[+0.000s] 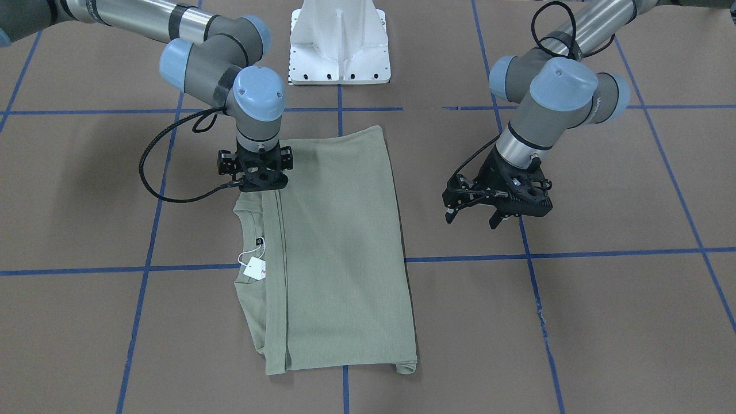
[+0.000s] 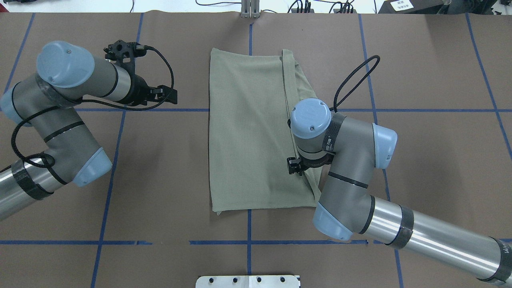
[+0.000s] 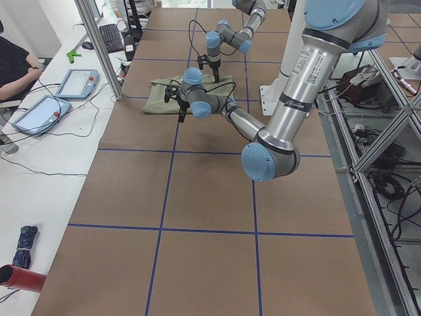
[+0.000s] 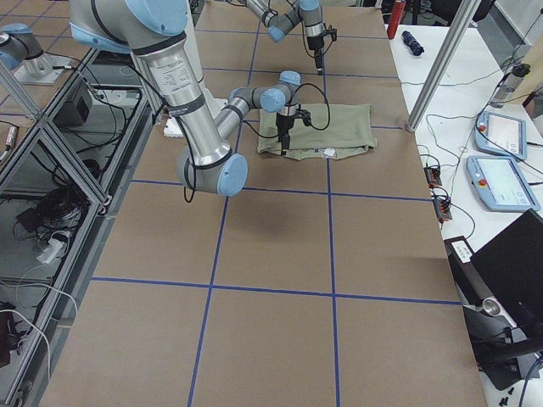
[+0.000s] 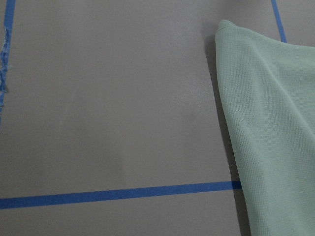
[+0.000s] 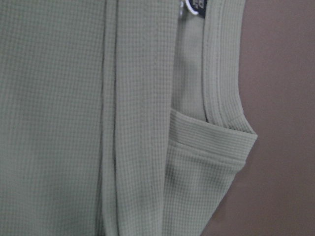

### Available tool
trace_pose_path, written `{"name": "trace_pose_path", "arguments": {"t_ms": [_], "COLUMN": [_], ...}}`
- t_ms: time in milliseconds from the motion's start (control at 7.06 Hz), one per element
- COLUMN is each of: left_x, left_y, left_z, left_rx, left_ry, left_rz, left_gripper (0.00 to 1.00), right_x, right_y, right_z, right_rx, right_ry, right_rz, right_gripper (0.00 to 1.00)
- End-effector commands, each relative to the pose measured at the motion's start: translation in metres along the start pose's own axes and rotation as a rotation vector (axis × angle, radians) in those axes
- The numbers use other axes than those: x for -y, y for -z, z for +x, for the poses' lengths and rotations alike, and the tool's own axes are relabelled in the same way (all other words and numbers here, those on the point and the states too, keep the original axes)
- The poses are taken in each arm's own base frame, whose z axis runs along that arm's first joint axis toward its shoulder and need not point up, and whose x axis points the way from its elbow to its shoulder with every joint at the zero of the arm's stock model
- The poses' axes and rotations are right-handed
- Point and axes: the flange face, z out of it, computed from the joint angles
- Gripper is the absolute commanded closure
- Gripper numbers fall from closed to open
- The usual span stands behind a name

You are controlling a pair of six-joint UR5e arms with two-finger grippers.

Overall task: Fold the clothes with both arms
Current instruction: 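Grasp the side edge with the right gripper and fold it across the shirt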

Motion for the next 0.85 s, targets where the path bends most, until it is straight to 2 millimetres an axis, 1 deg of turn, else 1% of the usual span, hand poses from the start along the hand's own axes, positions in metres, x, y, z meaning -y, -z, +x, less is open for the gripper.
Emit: {"name": "trace_pose_path", "arguments": {"t_ms": [0, 142, 283, 425, 567, 709], "left_x": [-0.003, -0.003, -0.003, -0.002, -0.002, -0.002], "left_y": [-0.002, -0.002, -0.001, -0.001, 0.001, 0.004], "left_z": [0.002, 0.003, 0.004, 0.004, 0.009, 0.013], "left_rx": [-0.001, -0.003, -0.004, -0.004, -0.010, -0.018], "left_ry": [0.001, 0.000, 0.000, 0.004, 0.002, 0.001], "left_rz": [-0.004, -0.005, -0.004, -0.003, -0.001, 0.003], "left_gripper": [0.00, 0.00, 0.00, 0.00, 0.00, 0.00], "right_x": [-0.001, 0.002, 0.008, 0.004, -0.006, -0.002], "right_y": [-0.010, -0.010, -0.006, -0.006, -0.013, -0.007], "right_z": [0.015, 0.025, 0.045, 0.072, 0.091, 0.093], "right_rx": [-0.016, -0.022, -0.026, -0.031, -0.043, -0.039], "right_ry": [-0.013, -0.025, -0.045, -0.033, -0.024, -0.031], "right_rz": [-0.010, -0.009, 0.001, 0.007, 0.002, 0.015], "right_gripper": [0.00, 0.00, 0.00, 0.00, 0.00, 0.00]}}
